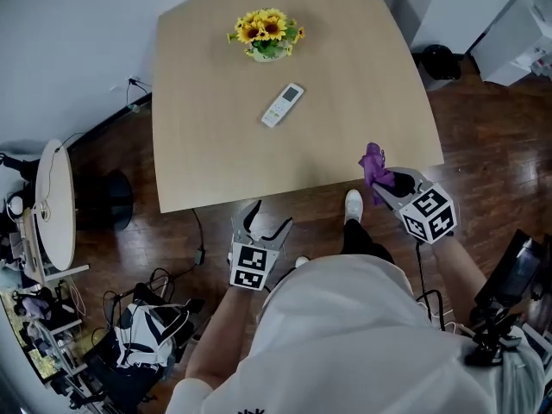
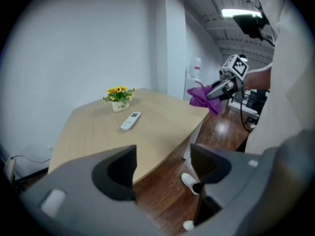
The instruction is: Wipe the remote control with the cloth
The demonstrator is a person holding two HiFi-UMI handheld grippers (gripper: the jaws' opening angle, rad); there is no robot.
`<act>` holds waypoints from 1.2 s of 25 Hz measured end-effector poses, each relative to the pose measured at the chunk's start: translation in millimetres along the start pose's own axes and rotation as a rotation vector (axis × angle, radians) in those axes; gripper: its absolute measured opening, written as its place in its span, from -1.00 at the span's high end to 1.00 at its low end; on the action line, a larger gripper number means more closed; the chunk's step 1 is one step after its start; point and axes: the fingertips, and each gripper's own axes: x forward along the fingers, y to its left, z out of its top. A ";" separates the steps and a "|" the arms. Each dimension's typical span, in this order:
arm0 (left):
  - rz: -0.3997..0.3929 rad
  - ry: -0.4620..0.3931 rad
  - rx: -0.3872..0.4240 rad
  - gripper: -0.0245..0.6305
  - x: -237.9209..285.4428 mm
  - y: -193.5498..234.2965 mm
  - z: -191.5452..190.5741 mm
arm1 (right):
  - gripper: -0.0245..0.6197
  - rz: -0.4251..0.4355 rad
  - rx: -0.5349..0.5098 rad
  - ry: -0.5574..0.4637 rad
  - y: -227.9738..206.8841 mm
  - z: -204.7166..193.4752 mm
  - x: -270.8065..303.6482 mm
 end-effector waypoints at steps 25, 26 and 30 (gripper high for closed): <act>-0.196 -0.174 -0.095 -0.11 -169.0 -49.7 -112.8 | 0.54 -0.181 0.012 -0.106 241.1 -60.2 -69.5; -0.204 -0.175 -0.084 -0.11 -167.6 -52.7 -110.9 | 0.54 -0.183 0.018 -0.105 241.3 -63.2 -69.7; -0.238 -0.163 -0.050 -0.09 -156.9 -57.1 -110.8 | 0.54 -0.193 0.038 -0.105 240.7 -72.0 -66.1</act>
